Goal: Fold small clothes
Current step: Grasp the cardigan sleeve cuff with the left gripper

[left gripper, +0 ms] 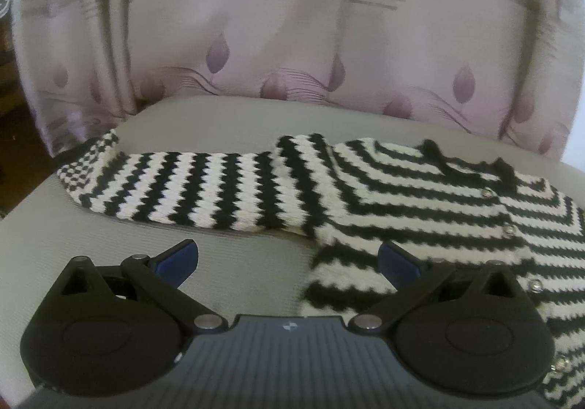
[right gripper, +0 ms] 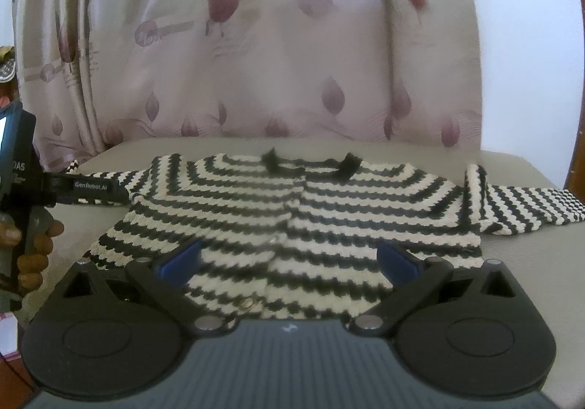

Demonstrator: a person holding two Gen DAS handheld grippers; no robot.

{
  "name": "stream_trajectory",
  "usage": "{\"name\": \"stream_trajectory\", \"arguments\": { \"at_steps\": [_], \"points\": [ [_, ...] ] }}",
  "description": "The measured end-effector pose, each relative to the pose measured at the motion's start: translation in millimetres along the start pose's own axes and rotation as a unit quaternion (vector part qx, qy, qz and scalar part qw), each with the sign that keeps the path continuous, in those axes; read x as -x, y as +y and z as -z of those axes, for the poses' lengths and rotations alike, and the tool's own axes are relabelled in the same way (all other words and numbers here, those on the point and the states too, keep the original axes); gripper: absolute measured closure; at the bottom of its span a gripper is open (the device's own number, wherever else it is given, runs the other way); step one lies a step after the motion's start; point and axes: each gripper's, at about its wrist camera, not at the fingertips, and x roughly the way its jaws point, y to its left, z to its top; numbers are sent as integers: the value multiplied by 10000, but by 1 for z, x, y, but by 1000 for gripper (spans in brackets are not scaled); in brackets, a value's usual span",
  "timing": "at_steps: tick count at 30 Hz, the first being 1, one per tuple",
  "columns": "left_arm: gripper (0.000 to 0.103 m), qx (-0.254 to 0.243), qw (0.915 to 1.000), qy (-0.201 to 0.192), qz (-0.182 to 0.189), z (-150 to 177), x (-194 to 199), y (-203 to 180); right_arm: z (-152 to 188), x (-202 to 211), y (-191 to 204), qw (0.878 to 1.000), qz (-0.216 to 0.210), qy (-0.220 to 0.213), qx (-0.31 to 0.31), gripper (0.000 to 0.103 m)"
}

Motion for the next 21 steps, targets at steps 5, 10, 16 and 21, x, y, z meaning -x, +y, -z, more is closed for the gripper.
{"name": "stream_trajectory", "arguments": {
  "at_steps": [5, 10, 16, 21],
  "points": [
    [0, 48, 9997, -48, -223, -9, -11, 23, 1, -8, 9, 9999, -38, 101, 92, 0],
    [0, 147, 9986, -74, -496, -18, -23, 51, 1, -15, 15, 9997, -73, 195, 121, 0],
    [0, 180, 9966, -106, -797, -28, -39, 83, 1, -22, 21, 9994, -138, 263, 193, 0],
    [0, 270, 9957, -217, -862, -35, -51, 126, 1, -24, 22, 9992, -134, 300, 214, 0]
  ]
}}
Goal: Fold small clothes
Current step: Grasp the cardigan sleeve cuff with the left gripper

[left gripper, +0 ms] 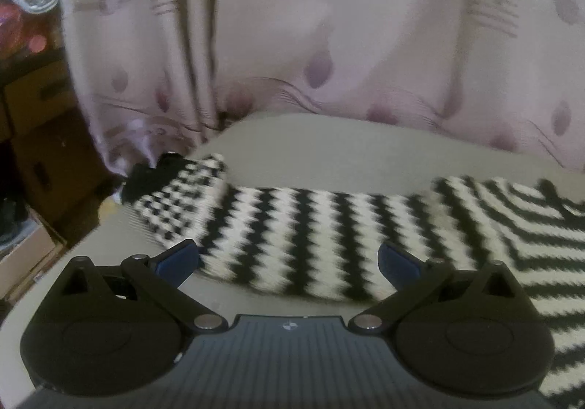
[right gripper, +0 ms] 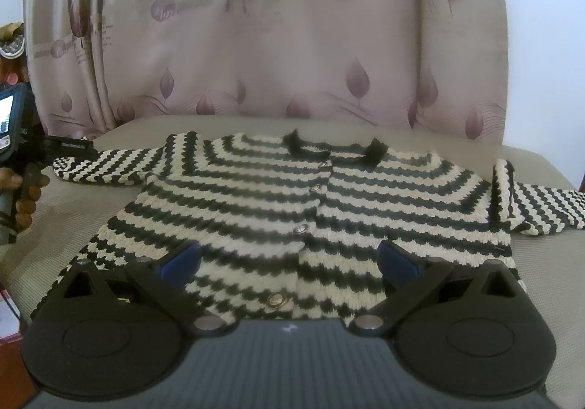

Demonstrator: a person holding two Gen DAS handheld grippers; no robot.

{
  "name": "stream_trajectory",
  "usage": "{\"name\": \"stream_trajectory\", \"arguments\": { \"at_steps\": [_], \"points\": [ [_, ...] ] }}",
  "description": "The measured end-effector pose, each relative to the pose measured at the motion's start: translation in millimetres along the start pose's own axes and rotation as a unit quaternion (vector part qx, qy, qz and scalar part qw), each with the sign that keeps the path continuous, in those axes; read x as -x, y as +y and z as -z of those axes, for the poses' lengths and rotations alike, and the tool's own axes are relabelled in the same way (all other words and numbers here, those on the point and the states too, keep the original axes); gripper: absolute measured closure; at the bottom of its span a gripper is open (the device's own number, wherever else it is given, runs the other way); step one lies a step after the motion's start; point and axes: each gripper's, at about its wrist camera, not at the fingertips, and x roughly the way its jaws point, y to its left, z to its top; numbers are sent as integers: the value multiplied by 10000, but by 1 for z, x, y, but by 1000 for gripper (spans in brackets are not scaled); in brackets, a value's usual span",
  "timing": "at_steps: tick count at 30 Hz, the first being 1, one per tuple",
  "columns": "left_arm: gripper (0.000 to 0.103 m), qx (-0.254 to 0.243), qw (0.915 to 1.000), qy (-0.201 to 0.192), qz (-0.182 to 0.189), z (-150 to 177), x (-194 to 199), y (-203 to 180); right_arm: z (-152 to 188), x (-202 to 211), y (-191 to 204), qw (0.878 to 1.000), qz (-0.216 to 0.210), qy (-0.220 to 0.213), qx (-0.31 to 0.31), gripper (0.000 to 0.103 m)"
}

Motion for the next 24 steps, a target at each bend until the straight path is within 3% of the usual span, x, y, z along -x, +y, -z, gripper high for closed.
{"name": "stream_trajectory", "arguments": {
  "at_steps": [4, 7, 13, 16, 17, 18, 20, 21, 24],
  "points": [
    [1, 366, 9992, -102, -129, -7, -17, 50, 0, -2, -1, 10000, 18, 31, -40, 0],
    [11, 795, 9966, -11, -214, -18, -39, 97, 1, -5, -2, 9999, 18, 84, -68, 0],
    [16, 2245, 9741, 281, 5, -39, -88, 181, 5, -12, 1, 9997, 58, 233, -43, 0],
    [19, 2138, 9760, 413, -16, -48, -107, 187, 6, -15, 1, 9995, 106, 300, -57, 0],
    [26, 1986, 9788, 506, 4, -51, -114, 184, 6, -16, 1, 9994, 125, 312, -65, 0],
    [50, 1908, 9798, 596, 48, -52, -119, 181, 6, -16, 1, 9994, 139, 317, -74, 0],
    [65, 1750, 9824, 626, -171, -52, -121, 175, 5, -17, 0, 9993, 166, 321, -90, 0],
    [87, 1784, 9822, 548, -190, -52, -117, 175, 5, -17, 0, 9993, 177, 318, -96, 0],
    [91, 2095, 9764, 385, -349, -51, -96, 178, 4, -17, -1, 9993, 199, 303, -128, 0]
  ]
}}
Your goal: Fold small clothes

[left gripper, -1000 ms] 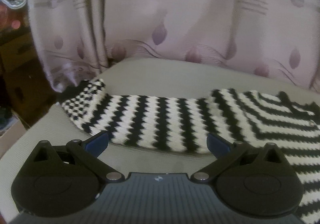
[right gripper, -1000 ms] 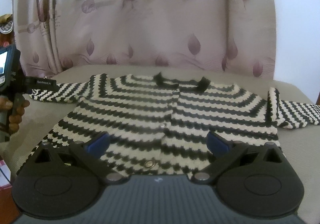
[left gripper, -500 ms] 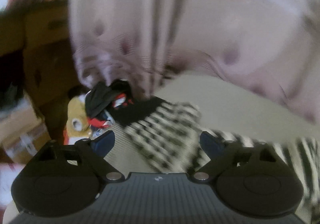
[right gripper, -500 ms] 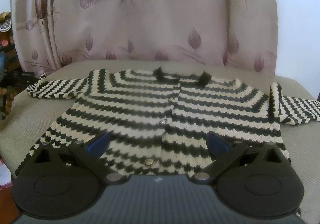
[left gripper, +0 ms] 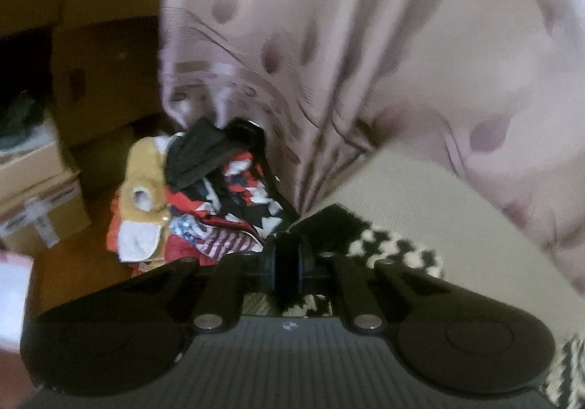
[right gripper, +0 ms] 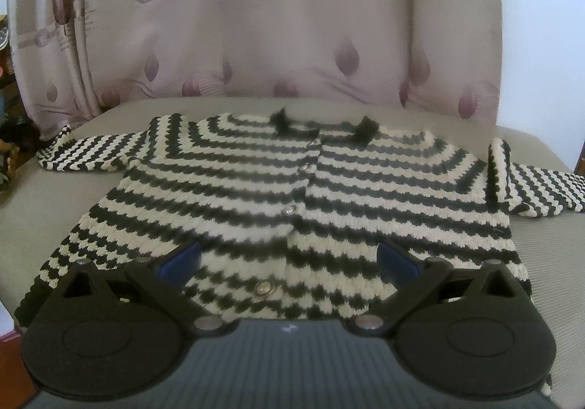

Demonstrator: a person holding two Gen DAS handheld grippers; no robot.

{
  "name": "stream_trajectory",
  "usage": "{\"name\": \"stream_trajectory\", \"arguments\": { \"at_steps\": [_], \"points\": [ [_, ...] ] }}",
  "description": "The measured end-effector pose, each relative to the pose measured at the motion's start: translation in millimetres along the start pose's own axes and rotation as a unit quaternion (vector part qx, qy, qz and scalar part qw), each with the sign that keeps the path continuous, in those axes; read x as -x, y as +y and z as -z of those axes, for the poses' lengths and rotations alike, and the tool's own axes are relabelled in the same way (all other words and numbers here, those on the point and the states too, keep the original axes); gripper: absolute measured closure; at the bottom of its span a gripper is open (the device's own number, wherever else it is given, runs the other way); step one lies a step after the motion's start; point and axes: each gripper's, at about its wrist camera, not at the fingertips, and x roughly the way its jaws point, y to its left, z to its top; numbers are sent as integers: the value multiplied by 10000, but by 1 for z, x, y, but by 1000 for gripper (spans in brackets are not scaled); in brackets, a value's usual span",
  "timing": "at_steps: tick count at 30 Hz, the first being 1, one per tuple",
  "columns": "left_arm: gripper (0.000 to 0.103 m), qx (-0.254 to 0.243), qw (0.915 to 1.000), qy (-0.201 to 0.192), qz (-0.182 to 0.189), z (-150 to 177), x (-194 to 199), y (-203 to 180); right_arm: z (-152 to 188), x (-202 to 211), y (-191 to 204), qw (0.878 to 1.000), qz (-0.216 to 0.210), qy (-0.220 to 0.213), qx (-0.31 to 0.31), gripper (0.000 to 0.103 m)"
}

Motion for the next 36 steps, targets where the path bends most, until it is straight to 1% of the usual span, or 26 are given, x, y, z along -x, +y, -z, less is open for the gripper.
{"name": "stream_trajectory", "arguments": {
  "at_steps": [3, 5, 6, 7, 8, 10, 12, 13, 14, 15, 16, 17, 18, 20, 22, 23, 24, 25, 26, 28, 30, 31, 34, 36],
  "points": [
    [91, -119, 9984, -410, -363, 8, 41, 2, -1, 0, -1, 10000, -15, -36, -22, 0],
    [91, -88, 9974, -514, -489, 17, 73, 8, -1, 0, -1, 10000, -44, -58, -24, 0],
    [91, -122, 9970, -542, -539, 22, 87, 10, 0, 0, -1, 10000, -65, -62, -27, 0],
    [91, -220, 9957, -603, -665, 30, 102, 11, 0, 0, 0, 9999, -85, -63, -31, 0],
    [91, -280, 9946, -641, -771, 35, 109, 11, 1, 0, 0, 9999, -105, -67, -36, 0],
    [91, -365, 9920, -666, -1004, 47, 122, 13, 3, 1, 0, 9998, -150, -84, -48, 0],
    [90, -474, 9904, -487, -1202, 58, 121, 17, 5, 4, -1, 9997, -197, -98, -82, 0],
    [87, -525, 9900, -382, -1254, 63, 116, 20, 6, 6, -3, 9996, -212, -114, -118, 0],
    [79, -548, 9885, -372, -1356, 67, 114, 23, 7, 8, -6, 9995, -230, -140, -183, 0],
    [76, -581, 9870, -374, -1450, 71, 114, 25, 8, 11, -10, 9992, -252, -158, -277, 0],
    [68, -594, 9855, -361, -1549, 73, 116, 26, 9, 14, -16, 9987, -268, -160, -401, 0],
    [48, -551, 9833, -432, -1681, 75, 121, 28, 11, 17, -24, 9981, -265, -158, -537, 0],
    [31, -494, 9813, -612, -1759, 77, 131, 28, 12, 21, -33, 9972, -238, -175, -691, 0],
    [22, -469, 9764, -1060, -1821, 82, 155, 23, 17, 31, -55, 9946, -98, -257, -996, 0],
    [22, -619, 9765, -1302, -1599, 86, 178, 11, 21, 43, -81, 9914, 120, -355, -1256, 0],
    [21, -709, 9784, -1362, -1381, 90, 189, -1, 24, 49, -93, 9896, 238, -409, -1360, 0],
    [19, -751, 9822, -1339, -1084, 93, 197, -11, 26, 54, -107, 9875, 365, -465, -1459, 0],
    [18, -769, 9869, -1237, -693, 97, 205, -22, 28, 59, -120, 9854, 486, -518, -1548, 0],
    [18, -786, 9899, -1130, -330, 102, 210, -33, 31, 62, -132, 9834, 593, -560, -1624, 0],
    [18, -911, 9914, -864, 370, 117, 218, -59, 39, 68, -155, 9790, 790, -561, -1796, 0],
    [18, -1090, 9880, -542, 950, 134, 217, -85, 49, 71, -173, 9758, 862, -574, -1926, 0],
    [18, -1194, 9844, -363, 1244, 144, 217, -101, 54, 73, -180, 9749, 887, -580, -1957, 0],
    [18, -1280, 9738, -54, 1878, 174, 215, -143, 58, 72, -203, 9737, 916, -561, -2009, 0],
    [18, -1387, 9661, 0, 2177, 193, 215, -170, 53, 68, -219, 9706, 850, -640, -2158, 0]
  ]
}}
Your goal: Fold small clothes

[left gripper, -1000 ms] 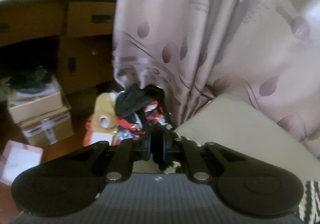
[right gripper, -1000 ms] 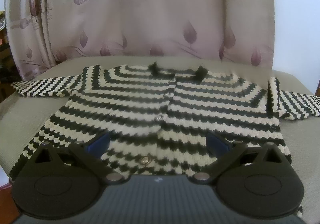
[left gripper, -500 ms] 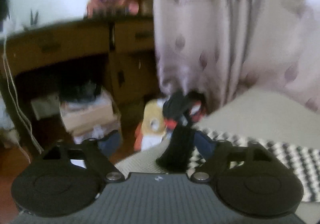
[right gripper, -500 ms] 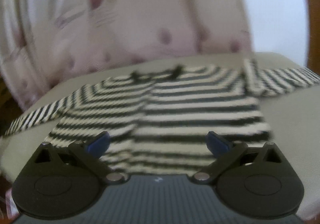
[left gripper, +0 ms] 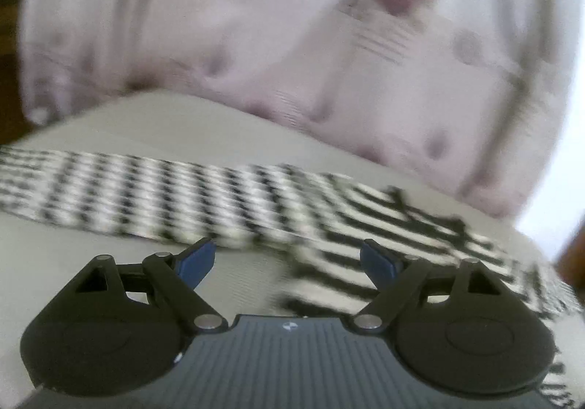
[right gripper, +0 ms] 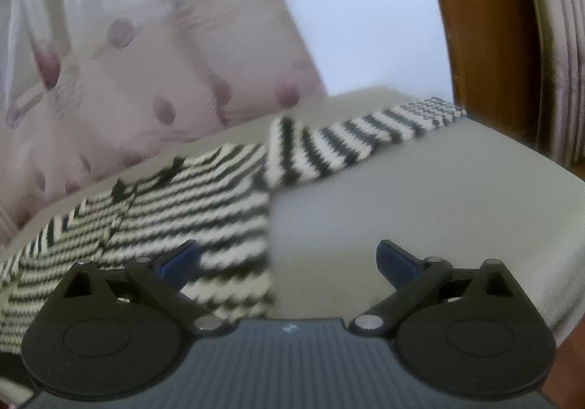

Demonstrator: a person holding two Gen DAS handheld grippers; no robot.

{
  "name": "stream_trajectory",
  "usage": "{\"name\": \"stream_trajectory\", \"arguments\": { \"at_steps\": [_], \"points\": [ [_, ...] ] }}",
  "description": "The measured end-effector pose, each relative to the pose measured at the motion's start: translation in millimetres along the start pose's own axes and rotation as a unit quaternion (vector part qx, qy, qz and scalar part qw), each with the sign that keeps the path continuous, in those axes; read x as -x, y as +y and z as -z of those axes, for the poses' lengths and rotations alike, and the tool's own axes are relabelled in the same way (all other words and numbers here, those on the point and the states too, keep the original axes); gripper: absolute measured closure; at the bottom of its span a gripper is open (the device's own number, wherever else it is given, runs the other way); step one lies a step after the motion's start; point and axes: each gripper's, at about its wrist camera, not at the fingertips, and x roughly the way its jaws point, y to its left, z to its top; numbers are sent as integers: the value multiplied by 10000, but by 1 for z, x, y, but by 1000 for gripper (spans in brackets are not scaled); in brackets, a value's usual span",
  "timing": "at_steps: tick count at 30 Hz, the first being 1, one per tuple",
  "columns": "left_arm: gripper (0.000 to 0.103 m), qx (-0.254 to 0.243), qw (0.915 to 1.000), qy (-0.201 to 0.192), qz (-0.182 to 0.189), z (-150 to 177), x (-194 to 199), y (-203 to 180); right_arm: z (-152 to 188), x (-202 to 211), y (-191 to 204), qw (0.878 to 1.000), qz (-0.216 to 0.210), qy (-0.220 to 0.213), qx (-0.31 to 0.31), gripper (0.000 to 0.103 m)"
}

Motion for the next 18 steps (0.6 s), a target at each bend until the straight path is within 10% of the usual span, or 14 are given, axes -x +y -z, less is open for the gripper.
{"name": "stream_trajectory", "arguments": {
  "at_steps": [5, 8, 10, 18],
  "points": [
    [16, -791, 9967, -169, 78, 27, -34, -59, -41, -36, -57, 9967, -150, -160, -779, 1],
    [15, -1055, 9943, -154, 9, 40, -47, -69, -74, -66, -109, 9903, -38, -203, -1376, 18],
    [15, -955, 9954, -9, 114, 43, -50, -66, -95, -90, -147, 9825, 28, -136, -1857, 35],
    [4, -165, 9990, 415, 71, 36, -67, -39, -141, -158, -258, 9494, 705, -101, -3058, 34]
  ]
}}
